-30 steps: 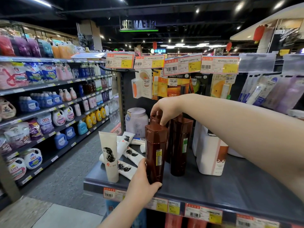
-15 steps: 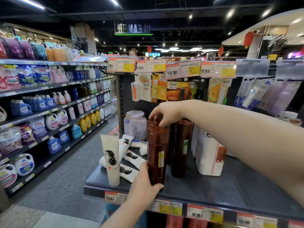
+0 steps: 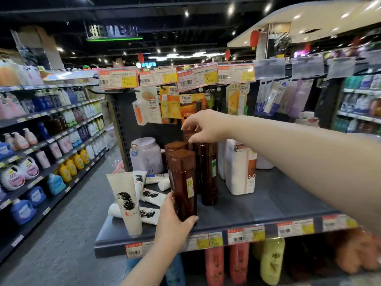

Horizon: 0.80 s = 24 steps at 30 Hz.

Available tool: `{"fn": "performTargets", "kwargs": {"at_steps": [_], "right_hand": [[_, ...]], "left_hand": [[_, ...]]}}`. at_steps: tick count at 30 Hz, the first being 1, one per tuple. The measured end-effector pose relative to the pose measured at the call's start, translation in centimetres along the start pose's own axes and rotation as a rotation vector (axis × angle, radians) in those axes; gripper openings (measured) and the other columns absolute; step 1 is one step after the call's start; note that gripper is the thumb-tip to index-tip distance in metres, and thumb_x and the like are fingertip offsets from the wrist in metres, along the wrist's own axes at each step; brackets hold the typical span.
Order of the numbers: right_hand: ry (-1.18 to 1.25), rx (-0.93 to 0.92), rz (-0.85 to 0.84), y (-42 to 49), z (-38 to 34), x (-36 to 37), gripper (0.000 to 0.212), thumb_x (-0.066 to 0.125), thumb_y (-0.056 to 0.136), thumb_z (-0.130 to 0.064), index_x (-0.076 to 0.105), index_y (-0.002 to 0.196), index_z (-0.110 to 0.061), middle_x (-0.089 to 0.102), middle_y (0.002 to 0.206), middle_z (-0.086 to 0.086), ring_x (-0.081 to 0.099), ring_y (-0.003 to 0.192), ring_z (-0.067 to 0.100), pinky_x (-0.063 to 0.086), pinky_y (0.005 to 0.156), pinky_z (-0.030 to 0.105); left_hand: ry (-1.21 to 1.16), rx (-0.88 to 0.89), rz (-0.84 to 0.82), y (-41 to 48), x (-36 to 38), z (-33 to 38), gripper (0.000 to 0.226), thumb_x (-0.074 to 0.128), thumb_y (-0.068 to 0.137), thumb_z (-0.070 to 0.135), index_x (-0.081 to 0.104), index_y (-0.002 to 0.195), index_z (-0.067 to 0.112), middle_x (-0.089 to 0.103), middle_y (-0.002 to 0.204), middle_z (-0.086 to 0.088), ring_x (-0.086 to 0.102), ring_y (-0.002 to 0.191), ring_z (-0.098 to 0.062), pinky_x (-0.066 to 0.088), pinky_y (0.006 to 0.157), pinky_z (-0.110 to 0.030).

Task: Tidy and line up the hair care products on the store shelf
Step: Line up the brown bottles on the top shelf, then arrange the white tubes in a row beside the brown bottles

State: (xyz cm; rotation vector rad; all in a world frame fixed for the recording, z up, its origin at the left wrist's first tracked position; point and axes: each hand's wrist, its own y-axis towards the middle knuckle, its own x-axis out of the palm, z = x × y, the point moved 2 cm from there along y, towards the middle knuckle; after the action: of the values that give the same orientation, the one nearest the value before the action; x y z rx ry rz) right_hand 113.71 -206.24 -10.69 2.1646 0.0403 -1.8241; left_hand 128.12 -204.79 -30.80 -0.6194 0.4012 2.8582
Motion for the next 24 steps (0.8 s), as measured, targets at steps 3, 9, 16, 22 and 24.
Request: {"fn": "performTargets", "kwargs": {"at_steps": [3,9,16,22,24], "right_hand": [[0.009,0.013,0.063,-2.3,-0.9,-0.2,0.039,0.057,0.091,-0.024,0.054,0.129,-0.017,0.058,0.127,0.001,0.054,0.113,0.014,0.040,0.085,0.019],[0.099,0.015,0.189,-6.9,-3.7,0.7,0.023,0.057,0.090,-0.025,0.064,0.112,-0.021,0.061,0.105,-0.007,0.059,0.099,0.012,0.050,0.085,0.028],[0.210,-0.026,0.084,-13.6,-6.9,4.7,0.019,0.060,0.088,-0.026,0.066,0.106,-0.024,0.061,0.101,-0.011,0.058,0.094,0.006,0.049,0.089,0.026],[0.348,0.022,0.021,-17.2,-7.0,10.5,0.017,0.061,0.086,-0.025,0.067,0.102,-0.027,0.061,0.096,-0.015,0.057,0.092,0.001,0.045,0.087,0.017],[0.398,0.060,-0.012,-17.9,-7.7,12.6,0.018,0.062,0.086,-0.028,0.066,0.104,-0.027,0.058,0.094,-0.017,0.057,0.092,0.002,0.044,0.087,0.016]], "left_hand": [[0.028,0.047,0.046,-0.8,-0.7,0.2,0.071,0.077,0.073,0.017,0.037,0.131,0.026,0.039,0.111,0.017,0.041,0.109,-0.003,0.034,0.094,-0.020],[0.095,0.163,0.137,-4.4,-1.8,0.4,0.070,0.070,0.078,0.023,0.031,0.136,0.023,0.026,0.122,0.020,0.026,0.115,0.004,0.024,0.099,-0.017],[0.138,0.159,0.120,-8.8,-2.4,0.4,0.034,0.068,0.078,0.024,0.044,0.100,0.035,0.044,0.101,0.017,0.049,0.097,-0.007,0.042,0.086,-0.020],[0.188,0.018,0.053,-13.4,-4.1,-1.1,0.027,0.063,0.071,0.031,0.046,0.089,0.042,0.049,0.104,0.016,0.050,0.094,-0.001,0.045,0.090,-0.025],[0.239,0.004,0.052,-14.8,-5.3,-1.7,0.034,0.067,0.077,0.021,0.042,0.084,0.043,0.046,0.097,0.017,0.049,0.087,0.000,0.041,0.082,-0.011]]}}
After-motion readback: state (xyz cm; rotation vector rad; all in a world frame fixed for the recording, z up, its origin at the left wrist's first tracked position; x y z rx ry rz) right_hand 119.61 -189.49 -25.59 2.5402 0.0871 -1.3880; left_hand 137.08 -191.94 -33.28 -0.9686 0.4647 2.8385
